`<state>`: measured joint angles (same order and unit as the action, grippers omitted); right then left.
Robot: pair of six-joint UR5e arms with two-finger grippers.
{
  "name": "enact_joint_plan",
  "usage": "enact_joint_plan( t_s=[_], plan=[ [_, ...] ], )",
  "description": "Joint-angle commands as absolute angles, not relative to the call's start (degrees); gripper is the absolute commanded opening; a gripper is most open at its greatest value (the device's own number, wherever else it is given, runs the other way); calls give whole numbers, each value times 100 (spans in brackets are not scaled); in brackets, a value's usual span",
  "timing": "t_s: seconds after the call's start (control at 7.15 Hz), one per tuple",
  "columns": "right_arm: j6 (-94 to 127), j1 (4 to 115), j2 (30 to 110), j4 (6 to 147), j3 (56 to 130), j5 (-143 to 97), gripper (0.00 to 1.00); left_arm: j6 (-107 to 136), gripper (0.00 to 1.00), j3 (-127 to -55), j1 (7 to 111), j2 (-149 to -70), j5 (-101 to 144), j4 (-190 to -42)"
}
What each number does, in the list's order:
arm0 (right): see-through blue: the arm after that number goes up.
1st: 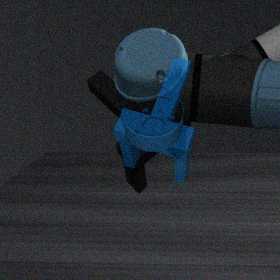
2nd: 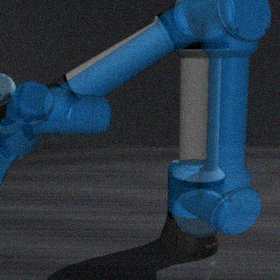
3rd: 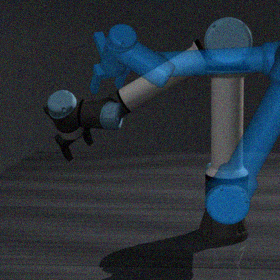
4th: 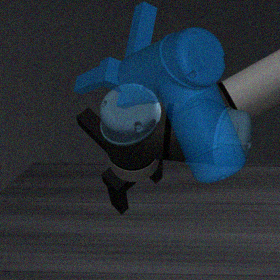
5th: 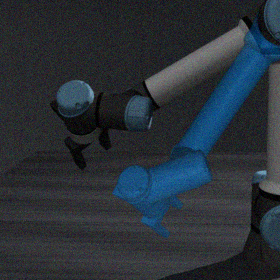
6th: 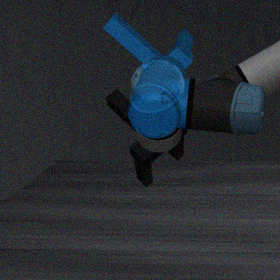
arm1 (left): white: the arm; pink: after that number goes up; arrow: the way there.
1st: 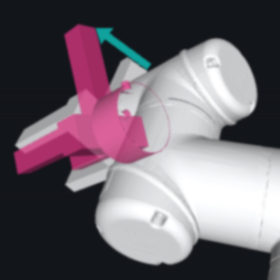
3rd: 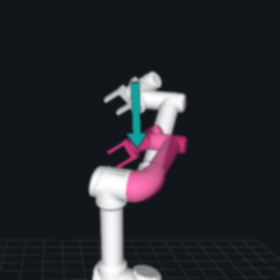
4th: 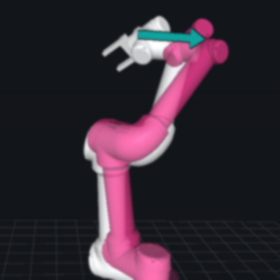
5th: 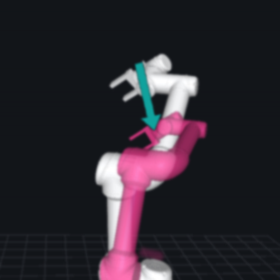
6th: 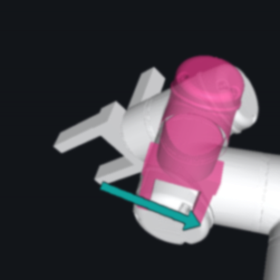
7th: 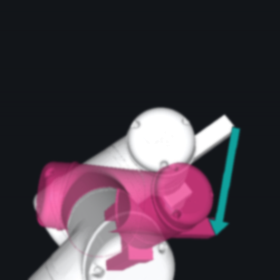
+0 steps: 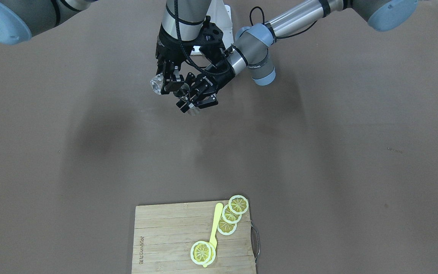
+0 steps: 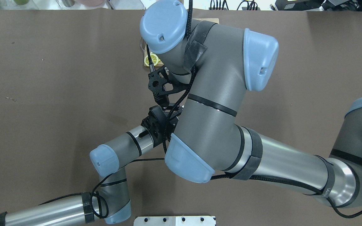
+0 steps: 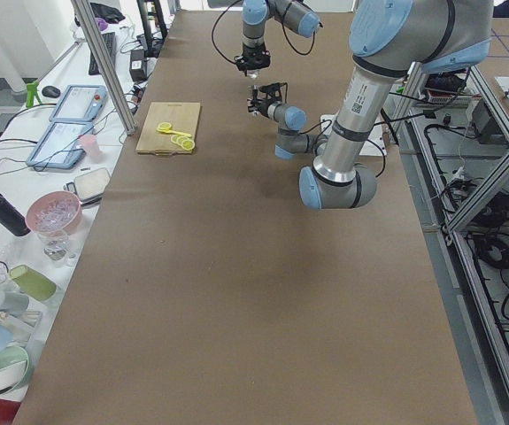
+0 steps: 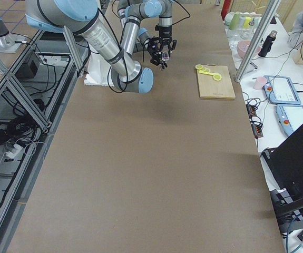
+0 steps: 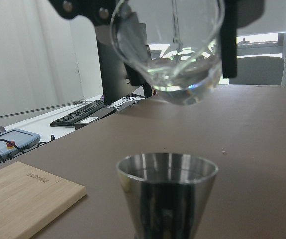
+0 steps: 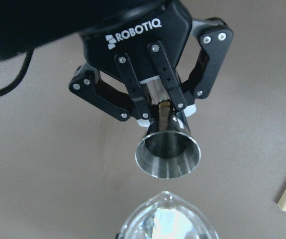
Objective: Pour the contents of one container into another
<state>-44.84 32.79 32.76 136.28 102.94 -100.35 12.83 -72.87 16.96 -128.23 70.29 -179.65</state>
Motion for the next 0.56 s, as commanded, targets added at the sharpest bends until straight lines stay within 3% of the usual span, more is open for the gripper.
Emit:
enact_joint_plan(
  t_s=[0.0,0.42],
  plan=[
    [-4482,3575,3689,13388,10791,-10334,0,1275,0,-7286,1705,-12823,7022,-17965],
    [-4491,4234,4260,12713,11109,-11037,0,1274,0,-7286,1766,-12815,7014,-17965]
  ],
)
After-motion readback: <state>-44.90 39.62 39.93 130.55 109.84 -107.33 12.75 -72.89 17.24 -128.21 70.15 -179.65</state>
